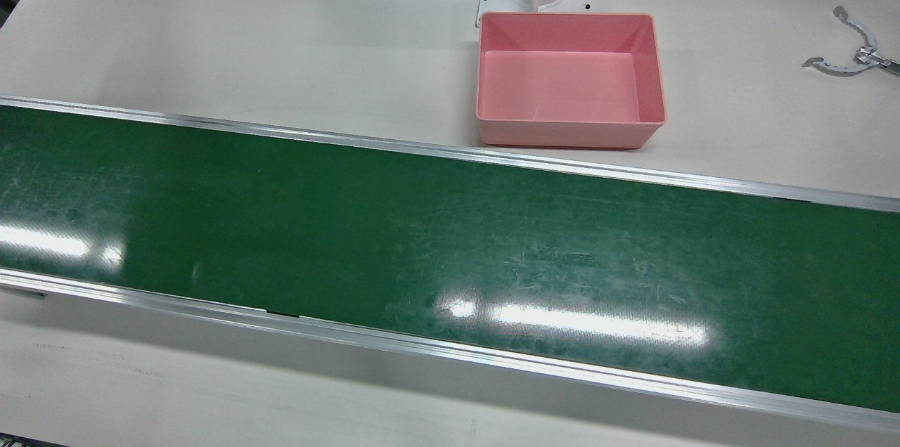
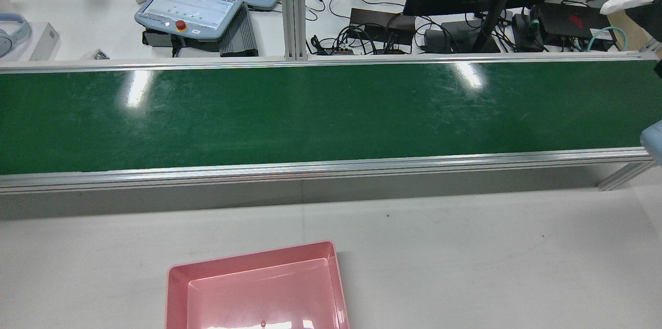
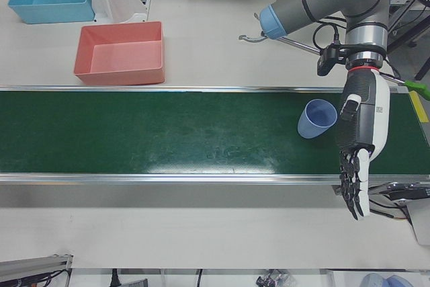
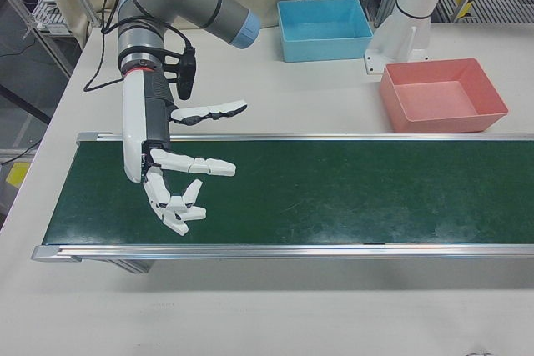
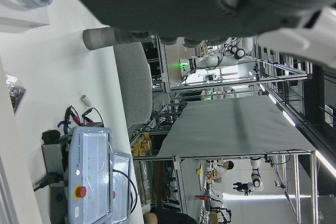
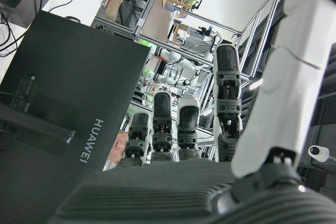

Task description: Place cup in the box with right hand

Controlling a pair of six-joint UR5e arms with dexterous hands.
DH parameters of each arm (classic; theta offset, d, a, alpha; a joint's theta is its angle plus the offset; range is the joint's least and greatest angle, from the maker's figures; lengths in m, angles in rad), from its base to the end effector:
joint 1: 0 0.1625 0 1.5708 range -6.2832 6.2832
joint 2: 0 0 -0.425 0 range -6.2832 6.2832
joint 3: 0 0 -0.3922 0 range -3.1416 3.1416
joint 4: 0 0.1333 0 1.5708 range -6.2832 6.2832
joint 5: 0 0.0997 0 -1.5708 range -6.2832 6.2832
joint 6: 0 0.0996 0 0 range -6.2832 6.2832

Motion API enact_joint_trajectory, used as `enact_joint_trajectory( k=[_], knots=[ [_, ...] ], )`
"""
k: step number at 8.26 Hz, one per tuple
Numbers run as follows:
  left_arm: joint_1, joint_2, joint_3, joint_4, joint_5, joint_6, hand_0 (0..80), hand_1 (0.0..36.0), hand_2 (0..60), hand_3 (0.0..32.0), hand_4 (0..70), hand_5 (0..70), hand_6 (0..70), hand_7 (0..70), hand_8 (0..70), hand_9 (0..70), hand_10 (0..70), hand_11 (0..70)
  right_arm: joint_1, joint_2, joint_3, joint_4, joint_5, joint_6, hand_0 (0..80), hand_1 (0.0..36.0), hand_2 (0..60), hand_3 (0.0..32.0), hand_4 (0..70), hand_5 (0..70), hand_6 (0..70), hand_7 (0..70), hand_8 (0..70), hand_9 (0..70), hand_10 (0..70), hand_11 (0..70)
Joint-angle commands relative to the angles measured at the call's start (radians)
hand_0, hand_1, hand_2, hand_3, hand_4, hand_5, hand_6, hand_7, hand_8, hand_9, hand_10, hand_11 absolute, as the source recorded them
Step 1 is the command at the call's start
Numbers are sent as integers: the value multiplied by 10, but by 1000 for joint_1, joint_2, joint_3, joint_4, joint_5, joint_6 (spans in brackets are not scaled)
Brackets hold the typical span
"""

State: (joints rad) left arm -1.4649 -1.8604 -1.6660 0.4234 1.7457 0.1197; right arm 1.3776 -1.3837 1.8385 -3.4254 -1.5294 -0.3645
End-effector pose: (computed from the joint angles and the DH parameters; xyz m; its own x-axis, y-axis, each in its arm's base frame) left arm -0.0541 -0.5881 0.5260 -0.9535 -0.2796 -0.1127 0.1188 -0.0050 -0.9929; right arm 0.0300 -0.5626 0.4891 -0.9351 0.0823 0.3447 -0.3218 0.2101 -0.9232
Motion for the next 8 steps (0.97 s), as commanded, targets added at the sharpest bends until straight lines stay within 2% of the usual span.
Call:
enact_joint_trajectory(
  k=[1,8],
  knots=[
    [0,0,0,0,0,0,0,0,0,0,0,0,0,0,0,0,0,0,0,0,4,0,-2,-1,563,107,0,0,488,65,199,700,173,375,130,201],
    [0,0,0,0,0,0,0,0,0,0,0,0,0,0,0,0,0,0,1,-1,4,0,-8,-1,563,107,0,0,487,65,199,700,172,373,128,198]
  ],
)
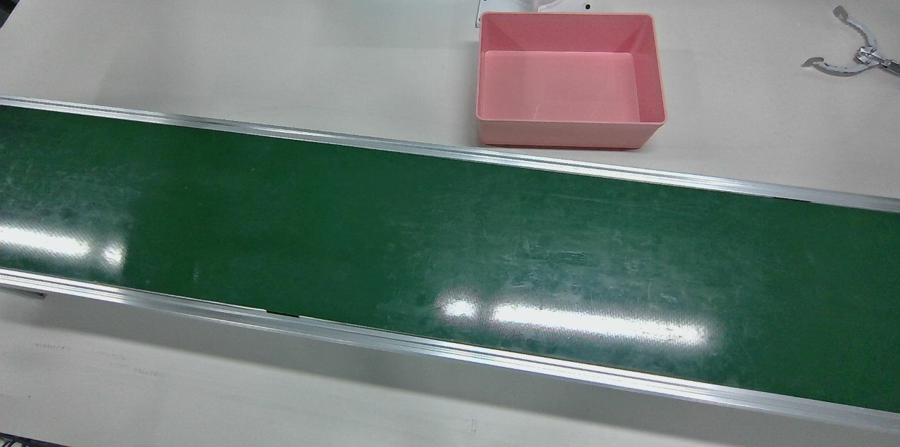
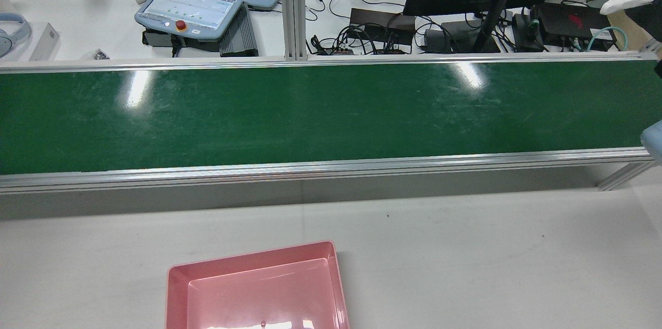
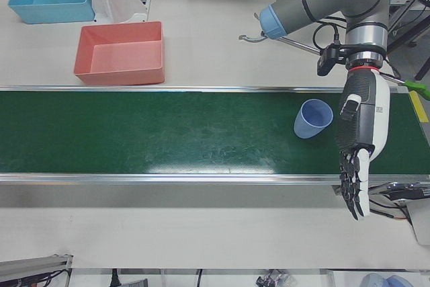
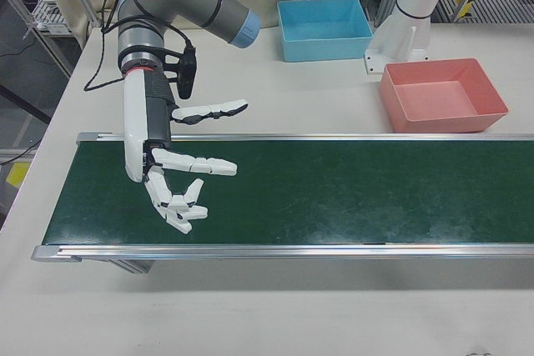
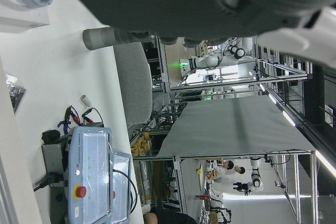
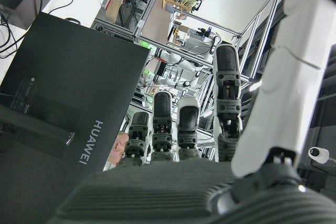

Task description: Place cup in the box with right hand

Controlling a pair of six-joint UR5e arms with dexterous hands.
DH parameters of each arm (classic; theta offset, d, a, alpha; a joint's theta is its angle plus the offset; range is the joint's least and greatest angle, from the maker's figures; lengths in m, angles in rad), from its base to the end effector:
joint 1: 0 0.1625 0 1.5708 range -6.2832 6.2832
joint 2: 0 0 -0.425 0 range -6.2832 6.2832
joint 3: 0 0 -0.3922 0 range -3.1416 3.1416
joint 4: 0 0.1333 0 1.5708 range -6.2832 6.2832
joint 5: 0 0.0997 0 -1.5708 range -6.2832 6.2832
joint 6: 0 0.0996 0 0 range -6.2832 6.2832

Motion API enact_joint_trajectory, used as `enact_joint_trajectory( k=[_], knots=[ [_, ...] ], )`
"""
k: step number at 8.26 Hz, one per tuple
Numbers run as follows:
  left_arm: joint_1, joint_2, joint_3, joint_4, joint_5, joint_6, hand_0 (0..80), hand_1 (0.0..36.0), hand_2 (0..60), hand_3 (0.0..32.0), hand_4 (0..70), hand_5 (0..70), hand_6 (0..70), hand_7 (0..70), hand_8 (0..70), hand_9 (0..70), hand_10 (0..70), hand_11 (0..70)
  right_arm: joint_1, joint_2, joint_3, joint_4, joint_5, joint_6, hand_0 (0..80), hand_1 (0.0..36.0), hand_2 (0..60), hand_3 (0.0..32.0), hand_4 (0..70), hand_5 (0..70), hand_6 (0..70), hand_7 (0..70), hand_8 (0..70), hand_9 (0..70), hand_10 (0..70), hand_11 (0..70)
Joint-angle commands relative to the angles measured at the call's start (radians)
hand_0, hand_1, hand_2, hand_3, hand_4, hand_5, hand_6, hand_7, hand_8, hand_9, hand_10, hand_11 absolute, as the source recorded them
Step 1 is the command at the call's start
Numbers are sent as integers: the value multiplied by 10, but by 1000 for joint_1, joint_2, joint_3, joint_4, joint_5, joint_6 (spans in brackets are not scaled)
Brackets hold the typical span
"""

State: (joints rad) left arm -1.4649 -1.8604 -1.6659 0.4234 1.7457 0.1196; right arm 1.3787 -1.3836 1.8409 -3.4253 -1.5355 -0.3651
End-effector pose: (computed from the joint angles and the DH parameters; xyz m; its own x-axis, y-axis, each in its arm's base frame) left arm -0.0541 -0.5881 0.5260 -0.9535 -0.2796 -0.1125 0.1187 -0.0051 -0.9929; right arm 0.0300 -0.5623 0.4879 -0.9343 0.0858 0.3460 -0.3218 0.2143 -0.9222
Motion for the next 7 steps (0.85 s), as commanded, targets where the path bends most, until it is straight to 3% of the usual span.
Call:
enact_joint_trajectory(
  k=[1,7],
  knots=[
    [0,0,0,0,0,0,0,0,0,0,0,0,0,0,0,0,0,0,0,-2,1,0,-2,0,561,107,0,0,489,65,200,700,172,374,129,200],
    [0,0,0,0,0,0,0,0,0,0,0,0,0,0,0,0,0,0,-1,0,1,0,-2,0,562,107,0,0,492,65,200,700,175,377,129,199]
  ],
)
